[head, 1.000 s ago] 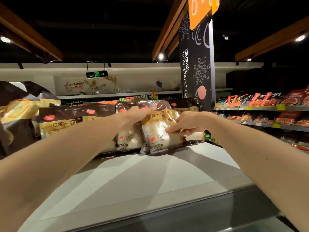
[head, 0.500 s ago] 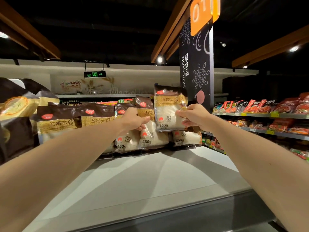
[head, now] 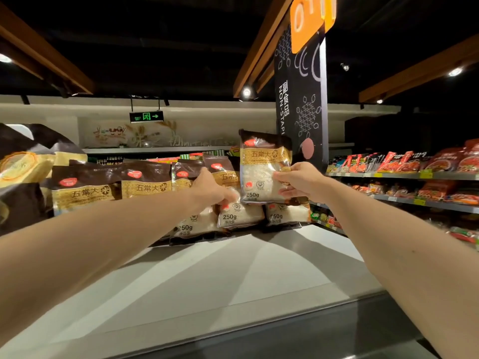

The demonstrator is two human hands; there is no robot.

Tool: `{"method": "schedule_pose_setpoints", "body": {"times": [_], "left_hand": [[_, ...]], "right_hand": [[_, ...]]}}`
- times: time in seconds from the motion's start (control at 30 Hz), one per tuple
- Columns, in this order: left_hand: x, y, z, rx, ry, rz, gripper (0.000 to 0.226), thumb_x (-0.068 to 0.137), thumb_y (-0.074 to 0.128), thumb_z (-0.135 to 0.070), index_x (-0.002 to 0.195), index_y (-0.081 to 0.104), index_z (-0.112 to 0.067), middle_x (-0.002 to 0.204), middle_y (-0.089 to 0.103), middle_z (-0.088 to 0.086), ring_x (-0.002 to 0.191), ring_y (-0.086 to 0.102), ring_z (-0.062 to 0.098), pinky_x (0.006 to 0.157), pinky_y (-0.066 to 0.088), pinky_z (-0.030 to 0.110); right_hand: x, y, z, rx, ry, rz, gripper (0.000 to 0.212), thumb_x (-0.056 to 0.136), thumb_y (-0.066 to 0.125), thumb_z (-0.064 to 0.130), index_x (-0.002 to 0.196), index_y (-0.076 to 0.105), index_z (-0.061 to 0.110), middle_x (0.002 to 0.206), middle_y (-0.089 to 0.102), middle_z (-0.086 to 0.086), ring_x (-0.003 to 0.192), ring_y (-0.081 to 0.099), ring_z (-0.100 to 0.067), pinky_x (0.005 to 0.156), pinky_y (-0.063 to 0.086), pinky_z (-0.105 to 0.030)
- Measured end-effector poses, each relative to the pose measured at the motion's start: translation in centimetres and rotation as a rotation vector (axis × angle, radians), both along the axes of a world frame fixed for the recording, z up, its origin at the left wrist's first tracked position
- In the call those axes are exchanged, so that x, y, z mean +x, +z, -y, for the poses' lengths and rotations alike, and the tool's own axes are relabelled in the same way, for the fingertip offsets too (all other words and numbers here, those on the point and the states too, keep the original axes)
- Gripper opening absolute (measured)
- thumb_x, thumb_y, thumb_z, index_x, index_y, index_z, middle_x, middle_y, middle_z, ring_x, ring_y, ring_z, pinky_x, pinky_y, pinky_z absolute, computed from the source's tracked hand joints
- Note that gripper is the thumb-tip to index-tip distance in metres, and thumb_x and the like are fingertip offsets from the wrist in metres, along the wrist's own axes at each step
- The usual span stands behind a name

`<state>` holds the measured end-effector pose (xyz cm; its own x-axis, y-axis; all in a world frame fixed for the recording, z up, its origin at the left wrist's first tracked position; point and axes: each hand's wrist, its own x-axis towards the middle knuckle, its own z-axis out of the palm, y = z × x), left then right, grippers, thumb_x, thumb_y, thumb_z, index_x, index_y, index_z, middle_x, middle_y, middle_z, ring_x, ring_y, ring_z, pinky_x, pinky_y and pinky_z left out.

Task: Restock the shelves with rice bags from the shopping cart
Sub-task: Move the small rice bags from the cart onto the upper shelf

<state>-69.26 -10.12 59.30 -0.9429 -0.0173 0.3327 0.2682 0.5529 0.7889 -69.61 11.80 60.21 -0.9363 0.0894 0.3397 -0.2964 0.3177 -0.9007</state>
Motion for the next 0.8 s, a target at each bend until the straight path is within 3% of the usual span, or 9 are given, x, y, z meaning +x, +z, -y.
{"method": "schedule_pose_setpoints", "body": {"times": [0.07,0.13,0.17,0.23,0.33,0.4,0.5,0.6,0.8], "left_hand": [[0.5,-0.9,-0.5,-0.034,0.096,-0.112,0.130,0.073,0.086,-0.009,0.155,-0.014,-0.011,0.150,0.039,0.021,0.130,0.050,0.032,0.102,0.049,0.041],[0.9,-1.5,-0.9,-0.021,0.148,-0.159,0.140,0.069,0.089,-0.010,0.153,-0.023,-0.017,0.164,-0.002,0.019,0.151,0.009,0.036,0.119,0.020,0.048],[0.9,-1.7,-1.1,-0.051,0.165,-0.173,0.139,0.069,0.089,-0.011,0.154,-0.020,-0.018,0.164,-0.008,0.018,0.151,0.006,0.036,0.119,0.019,0.047],[1.1,-1.7,-1.5,-0.154,0.193,-0.200,0.131,0.067,0.091,-0.016,0.156,-0.005,-0.016,0.162,0.001,0.018,0.145,0.024,0.037,0.112,0.033,0.042],[1.8,-1.2,-1.3,-0.324,0.219,-0.232,0.121,0.060,0.094,-0.027,0.148,0.013,-0.012,0.146,0.019,0.016,0.116,0.042,0.026,0.091,0.042,0.030],[2.2,-1.1,-0.8,-0.513,0.228,-0.223,0.113,0.057,0.095,-0.035,0.141,0.022,-0.012,0.139,0.023,0.015,0.109,0.045,0.023,0.088,0.048,0.030],[2.9,-1.5,-0.7,-0.788,0.137,-0.134,0.081,0.069,0.087,-0.042,0.127,0.044,-0.006,0.131,0.044,0.015,0.110,0.055,0.028,0.091,0.052,0.037],[3.1,-1.4,-0.6,-0.809,0.012,-0.106,0.052,0.074,0.084,-0.040,0.106,0.056,-0.011,0.115,0.059,0.007,0.105,0.056,0.022,0.078,0.047,0.028],[3.7,-1.8,-0.9,-0.840,0.084,-0.144,0.083,0.070,0.084,-0.048,0.129,0.040,-0.008,0.136,0.035,0.015,0.113,0.051,0.029,0.088,0.049,0.034]], "right_hand": [[0.1,-0.1,0.0,-0.007,-0.011,0.010,0.026,0.089,0.070,0.015,0.108,0.057,0.003,0.109,0.065,-0.013,0.076,0.070,-0.021,0.057,0.060,-0.027],[0.3,-0.2,-0.1,-0.015,-0.012,0.010,0.024,0.088,0.071,0.014,0.104,0.057,0.003,0.111,0.064,-0.014,0.077,0.070,-0.022,0.052,0.058,-0.025],[0.4,-0.2,-0.1,-0.014,-0.013,0.011,0.023,0.088,0.071,0.015,0.103,0.057,0.004,0.111,0.063,-0.014,0.077,0.070,-0.022,0.050,0.057,-0.024],[0.4,-0.2,-0.1,-0.012,-0.014,0.012,0.023,0.088,0.071,0.015,0.104,0.058,0.004,0.110,0.064,-0.013,0.078,0.070,-0.022,0.050,0.056,-0.023],[0.4,-0.2,0.0,-0.011,-0.014,0.013,0.017,0.088,0.070,0.015,0.097,0.058,0.007,0.107,0.064,-0.011,0.080,0.069,-0.020,0.048,0.055,-0.022],[0.5,-0.1,0.1,-0.010,-0.019,0.014,0.017,0.088,0.070,0.015,0.095,0.057,0.007,0.105,0.063,-0.011,0.078,0.068,-0.020,0.046,0.053,-0.020],[0.5,0.0,0.3,0.003,-0.029,0.014,0.023,0.088,0.071,0.015,0.104,0.059,0.003,0.107,0.064,-0.012,0.080,0.069,-0.021,0.046,0.053,-0.020],[0.4,-0.1,0.4,0.024,-0.033,0.029,0.028,0.088,0.071,0.016,0.109,0.059,0.003,0.108,0.064,-0.012,0.081,0.070,-0.022,0.049,0.055,-0.022],[0.6,-0.2,0.6,0.043,-0.007,0.074,0.023,0.089,0.069,0.015,0.106,0.057,0.004,0.107,0.063,-0.012,0.080,0.068,-0.020,0.049,0.057,-0.022]]}}
